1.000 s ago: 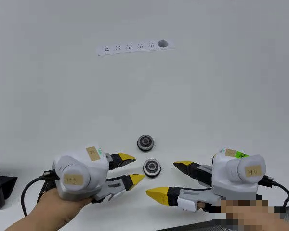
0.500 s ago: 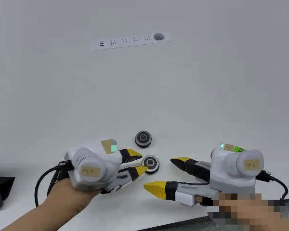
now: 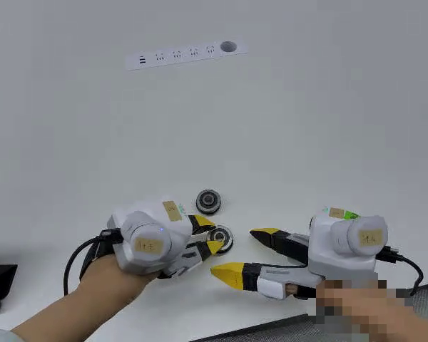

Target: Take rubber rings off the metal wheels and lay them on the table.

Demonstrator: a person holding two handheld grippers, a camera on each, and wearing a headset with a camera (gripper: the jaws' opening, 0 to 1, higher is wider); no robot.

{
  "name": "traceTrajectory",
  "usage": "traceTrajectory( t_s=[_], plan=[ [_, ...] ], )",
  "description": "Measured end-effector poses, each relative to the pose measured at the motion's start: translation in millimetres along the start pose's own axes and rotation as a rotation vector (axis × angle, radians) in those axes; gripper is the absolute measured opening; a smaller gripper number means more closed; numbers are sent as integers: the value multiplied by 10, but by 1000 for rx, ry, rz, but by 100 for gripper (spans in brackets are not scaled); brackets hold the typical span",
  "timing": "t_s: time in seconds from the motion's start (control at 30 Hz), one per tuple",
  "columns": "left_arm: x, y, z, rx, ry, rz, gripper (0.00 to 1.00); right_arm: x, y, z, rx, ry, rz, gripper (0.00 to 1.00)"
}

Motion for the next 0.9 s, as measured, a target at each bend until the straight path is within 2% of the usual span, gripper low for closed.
traceTrajectory(
  t_s=[0.3, 0.6, 0.9],
  plan=[
    [49, 64, 6, 8, 14, -32, 17, 16, 7, 12, -3, 9, -1, 71],
    [48, 63, 10, 17, 29, -30, 14, 16, 26, 20, -8, 22, 3, 71],
    [49, 62, 6, 17, 25, -24, 14, -83, 68, 11, -36, 114, 35, 67]
  ],
)
Point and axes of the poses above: the centre of the closed fingertips' face, and the gripper's own axes: y roughly forward along the fingers, z roughly to its right, x roughly out of its underside, the point moved 2 cm from there along -y, roughly backward along the fingers, and after that the axes turned 6 degrees about -z, right-handed, at the moved point
